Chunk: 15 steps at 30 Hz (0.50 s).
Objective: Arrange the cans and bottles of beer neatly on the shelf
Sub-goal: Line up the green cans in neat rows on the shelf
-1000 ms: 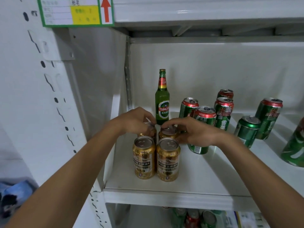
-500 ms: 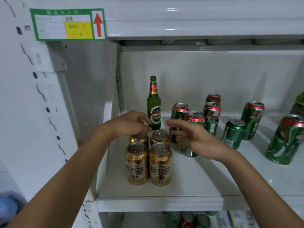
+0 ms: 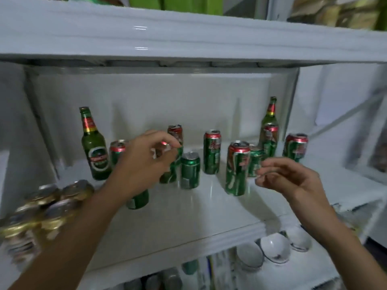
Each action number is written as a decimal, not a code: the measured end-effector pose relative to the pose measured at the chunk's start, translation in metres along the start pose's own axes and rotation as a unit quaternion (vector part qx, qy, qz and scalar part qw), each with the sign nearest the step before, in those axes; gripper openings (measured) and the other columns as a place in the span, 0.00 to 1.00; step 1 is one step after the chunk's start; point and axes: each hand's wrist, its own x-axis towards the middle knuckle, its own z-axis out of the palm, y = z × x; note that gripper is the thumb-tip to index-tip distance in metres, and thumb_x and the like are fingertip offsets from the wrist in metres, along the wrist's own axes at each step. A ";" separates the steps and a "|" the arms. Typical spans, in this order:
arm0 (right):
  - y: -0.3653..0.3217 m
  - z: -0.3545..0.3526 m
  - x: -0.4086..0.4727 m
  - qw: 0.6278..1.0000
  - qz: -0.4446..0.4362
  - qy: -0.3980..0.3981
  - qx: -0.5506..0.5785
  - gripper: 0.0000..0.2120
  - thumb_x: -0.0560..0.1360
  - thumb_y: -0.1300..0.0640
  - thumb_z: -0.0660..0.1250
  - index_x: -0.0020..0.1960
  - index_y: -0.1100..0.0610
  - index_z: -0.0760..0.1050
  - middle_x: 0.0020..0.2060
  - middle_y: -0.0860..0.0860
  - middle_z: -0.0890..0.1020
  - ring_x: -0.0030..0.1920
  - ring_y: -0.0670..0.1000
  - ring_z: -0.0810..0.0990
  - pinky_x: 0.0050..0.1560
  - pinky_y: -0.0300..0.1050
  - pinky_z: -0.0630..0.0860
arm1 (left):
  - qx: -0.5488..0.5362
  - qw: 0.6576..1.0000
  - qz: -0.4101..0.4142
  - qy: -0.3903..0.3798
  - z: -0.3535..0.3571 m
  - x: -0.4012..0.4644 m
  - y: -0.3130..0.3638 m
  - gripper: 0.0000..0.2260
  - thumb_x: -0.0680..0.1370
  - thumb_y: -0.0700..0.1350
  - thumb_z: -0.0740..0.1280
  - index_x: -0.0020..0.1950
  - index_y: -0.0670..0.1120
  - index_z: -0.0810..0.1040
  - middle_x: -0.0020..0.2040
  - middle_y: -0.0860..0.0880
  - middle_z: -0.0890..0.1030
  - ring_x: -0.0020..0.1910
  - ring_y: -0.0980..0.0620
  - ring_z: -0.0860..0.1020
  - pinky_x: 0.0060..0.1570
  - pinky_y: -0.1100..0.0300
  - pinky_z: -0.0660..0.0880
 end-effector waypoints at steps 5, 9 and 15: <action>0.009 -0.101 0.011 0.998 0.013 0.052 -0.021 0.12 0.78 0.76 0.62 0.50 0.65 0.81 0.39 0.58 0.86 0.39 0.56 0.83 0.49 0.48 0.84 | -0.030 0.999 -0.008 0.012 0.091 0.030 0.036 0.08 0.78 0.39 0.72 0.49 0.53 0.84 0.50 0.54 0.83 0.48 0.56 0.81 0.51 0.53 0.80; 0.026 -0.149 0.028 0.996 0.020 0.082 -0.016 0.15 0.78 0.77 0.61 0.46 0.63 0.82 0.38 0.61 0.84 0.39 0.56 0.82 0.48 0.47 0.84 | -0.018 1.000 -0.018 0.007 0.142 0.049 0.051 0.09 0.78 0.39 0.71 0.50 0.54 0.84 0.53 0.54 0.82 0.52 0.56 0.81 0.53 0.52 0.80; 0.059 -0.157 0.072 0.997 0.033 0.033 -0.057 0.16 0.77 0.77 0.61 0.48 0.61 0.82 0.39 0.54 0.85 0.41 0.51 0.83 0.49 0.43 0.81 | 0.138 0.988 -0.074 0.000 0.146 0.074 0.018 0.16 0.77 0.36 0.73 0.58 0.54 0.80 0.59 0.53 0.75 0.57 0.51 0.76 0.58 0.54 0.73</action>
